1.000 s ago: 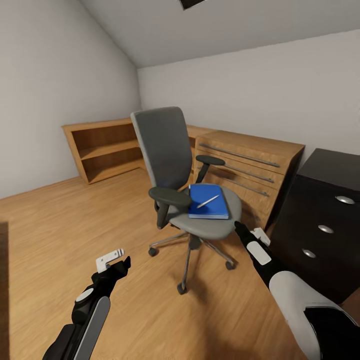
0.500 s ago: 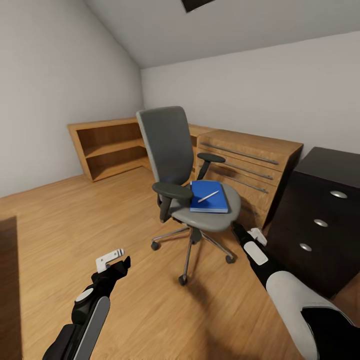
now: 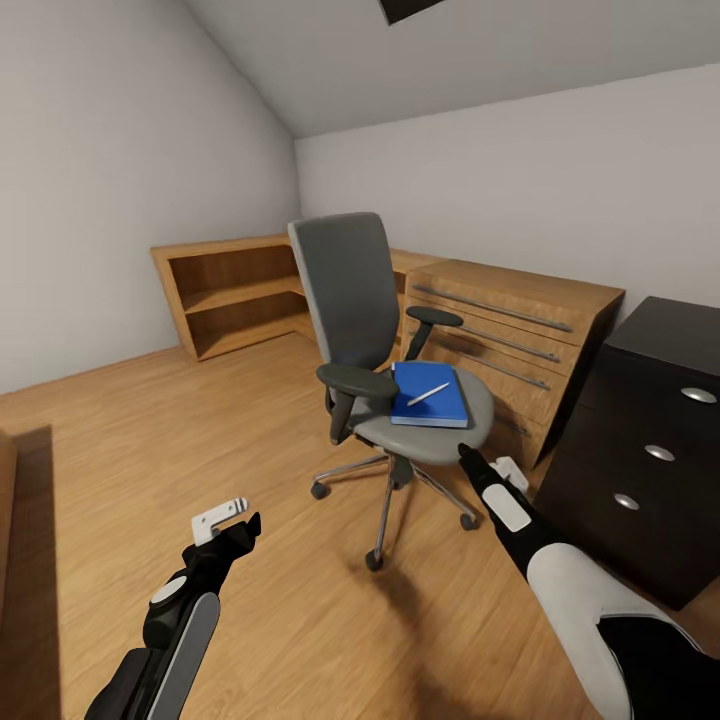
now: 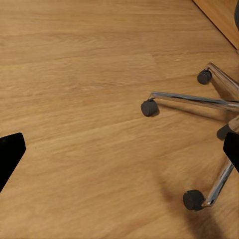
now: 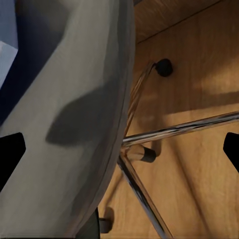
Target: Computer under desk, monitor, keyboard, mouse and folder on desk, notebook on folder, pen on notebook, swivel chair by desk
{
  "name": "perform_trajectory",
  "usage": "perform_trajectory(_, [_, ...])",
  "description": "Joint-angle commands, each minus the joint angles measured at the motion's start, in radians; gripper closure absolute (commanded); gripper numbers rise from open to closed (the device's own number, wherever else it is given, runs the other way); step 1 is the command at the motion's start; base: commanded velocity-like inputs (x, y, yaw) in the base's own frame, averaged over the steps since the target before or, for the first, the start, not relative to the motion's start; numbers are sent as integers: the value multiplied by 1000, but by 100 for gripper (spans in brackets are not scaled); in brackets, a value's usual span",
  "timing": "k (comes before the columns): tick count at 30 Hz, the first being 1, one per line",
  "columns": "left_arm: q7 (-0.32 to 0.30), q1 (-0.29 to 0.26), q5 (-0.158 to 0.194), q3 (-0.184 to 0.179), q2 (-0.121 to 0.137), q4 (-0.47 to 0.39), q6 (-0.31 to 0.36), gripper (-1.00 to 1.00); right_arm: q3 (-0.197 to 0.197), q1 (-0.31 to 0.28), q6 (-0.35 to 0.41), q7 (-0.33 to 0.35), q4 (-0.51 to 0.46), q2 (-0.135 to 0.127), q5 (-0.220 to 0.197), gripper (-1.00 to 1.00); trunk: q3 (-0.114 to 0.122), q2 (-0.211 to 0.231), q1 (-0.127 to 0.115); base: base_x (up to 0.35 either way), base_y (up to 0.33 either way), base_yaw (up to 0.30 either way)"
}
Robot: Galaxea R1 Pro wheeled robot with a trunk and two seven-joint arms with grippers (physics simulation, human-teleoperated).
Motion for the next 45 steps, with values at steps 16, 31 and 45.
perform_trajectory(16, [9,-1,13,-3,0,-7,5,-100,3,2,-6,-4,0,12,-9,-100,-1,0,0,211,0,1])
perform_trajectory(31, [9,-1,11,-3,0,-7,3,-100,3,2,-6,-4,0,12,-9,-100,-1,0,0,239,82,0])
perform_trajectory(45, [9,-1,11,-3,0,-7,6,-100,3,2,-6,-4,-1,12,-9,-100,-1,0,0,-29,39,0])
